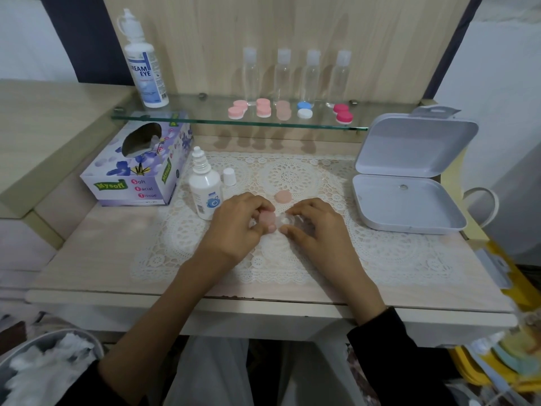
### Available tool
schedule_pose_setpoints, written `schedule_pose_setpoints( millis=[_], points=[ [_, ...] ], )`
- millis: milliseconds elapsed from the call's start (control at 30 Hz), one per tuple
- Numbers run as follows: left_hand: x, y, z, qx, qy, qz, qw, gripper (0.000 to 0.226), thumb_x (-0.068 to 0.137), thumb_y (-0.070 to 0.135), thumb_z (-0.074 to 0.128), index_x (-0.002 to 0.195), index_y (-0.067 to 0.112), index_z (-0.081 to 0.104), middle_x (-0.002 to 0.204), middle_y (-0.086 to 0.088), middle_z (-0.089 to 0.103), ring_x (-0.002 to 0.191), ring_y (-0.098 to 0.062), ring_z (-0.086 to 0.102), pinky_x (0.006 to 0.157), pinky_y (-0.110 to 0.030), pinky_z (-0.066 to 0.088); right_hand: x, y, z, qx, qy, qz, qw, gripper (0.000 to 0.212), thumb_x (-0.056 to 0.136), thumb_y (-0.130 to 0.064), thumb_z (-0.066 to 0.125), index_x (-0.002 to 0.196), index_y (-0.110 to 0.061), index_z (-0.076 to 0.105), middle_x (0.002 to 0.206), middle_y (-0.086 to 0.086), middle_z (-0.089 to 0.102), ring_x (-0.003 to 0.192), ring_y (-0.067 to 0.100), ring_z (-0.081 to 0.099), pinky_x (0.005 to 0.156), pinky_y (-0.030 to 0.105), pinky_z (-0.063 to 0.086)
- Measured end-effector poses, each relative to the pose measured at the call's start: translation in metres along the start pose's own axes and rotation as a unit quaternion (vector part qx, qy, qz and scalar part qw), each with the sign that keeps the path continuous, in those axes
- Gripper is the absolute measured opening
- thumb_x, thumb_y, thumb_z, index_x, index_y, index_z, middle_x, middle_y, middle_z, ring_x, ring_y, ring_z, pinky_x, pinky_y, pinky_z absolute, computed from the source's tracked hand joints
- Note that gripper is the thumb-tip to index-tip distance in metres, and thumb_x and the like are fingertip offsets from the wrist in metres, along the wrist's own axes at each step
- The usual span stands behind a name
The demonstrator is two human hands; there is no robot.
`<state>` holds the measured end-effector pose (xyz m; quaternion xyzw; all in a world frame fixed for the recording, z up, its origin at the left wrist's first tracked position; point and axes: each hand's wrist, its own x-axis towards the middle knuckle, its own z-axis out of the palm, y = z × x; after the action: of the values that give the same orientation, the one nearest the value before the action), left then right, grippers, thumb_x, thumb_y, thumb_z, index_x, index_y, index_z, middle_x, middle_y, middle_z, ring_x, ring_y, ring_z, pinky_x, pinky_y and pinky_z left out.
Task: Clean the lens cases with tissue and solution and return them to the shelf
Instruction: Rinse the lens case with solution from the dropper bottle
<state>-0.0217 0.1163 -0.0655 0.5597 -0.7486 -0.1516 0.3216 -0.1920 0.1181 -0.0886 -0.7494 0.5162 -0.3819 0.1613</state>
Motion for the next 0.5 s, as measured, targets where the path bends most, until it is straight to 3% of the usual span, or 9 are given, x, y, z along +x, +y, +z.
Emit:
schedule_pose_setpoints(
  millis=[267, 400, 500],
  points=[
    [0.0015, -0.0071, -0.0041, -0.029, -0.051, 0.050, 0.997, 0.035, 0.079, -0.001, 0.069, 0.110, 0.016, 0.069, 0.107, 0.005, 0.066, 0.100, -0.010, 0.059, 0.091, -0.026, 0.046, 0.0005, 0.0006, 0.0004, -0.006, 0.002, -0.001, 1.000, 0.026, 0.084, -0.024, 0.071, 0.106, -0.011, 0.071, 0.106, -0.002, 0.060, 0.101, 0.015, 0.053, 0.083, 0.023, 0.040],
    [0.0003, -0.0068, -0.0039, -0.026, -0.021, 0.029, 0.999, 0.039, 0.075, 0.021, 0.079, 0.111, 0.018, 0.066, 0.106, 0.005, 0.063, 0.095, -0.008, 0.058, 0.086, -0.023, 0.047, 0.0005, 0.0007, 0.0007, -0.006, 0.004, 0.000, 1.000, 0.025, 0.084, -0.025, 0.071, 0.106, -0.013, 0.070, 0.106, -0.003, 0.060, 0.101, 0.013, 0.052, 0.081, 0.013, 0.036],
    [0.0007, -0.0037, -0.0026, -0.018, 0.002, 0.007, 1.000, 0.043, 0.071, 0.035, 0.080, 0.108, 0.018, 0.066, 0.102, 0.006, 0.058, 0.090, -0.006, 0.056, 0.080, -0.019, 0.045, 0.0002, -0.0001, 0.0011, -0.004, 0.009, 0.000, 1.000, 0.025, 0.085, -0.029, 0.071, 0.105, -0.014, 0.070, 0.105, -0.004, 0.060, 0.100, 0.011, 0.052, 0.080, 0.014, 0.037]
  ],
)
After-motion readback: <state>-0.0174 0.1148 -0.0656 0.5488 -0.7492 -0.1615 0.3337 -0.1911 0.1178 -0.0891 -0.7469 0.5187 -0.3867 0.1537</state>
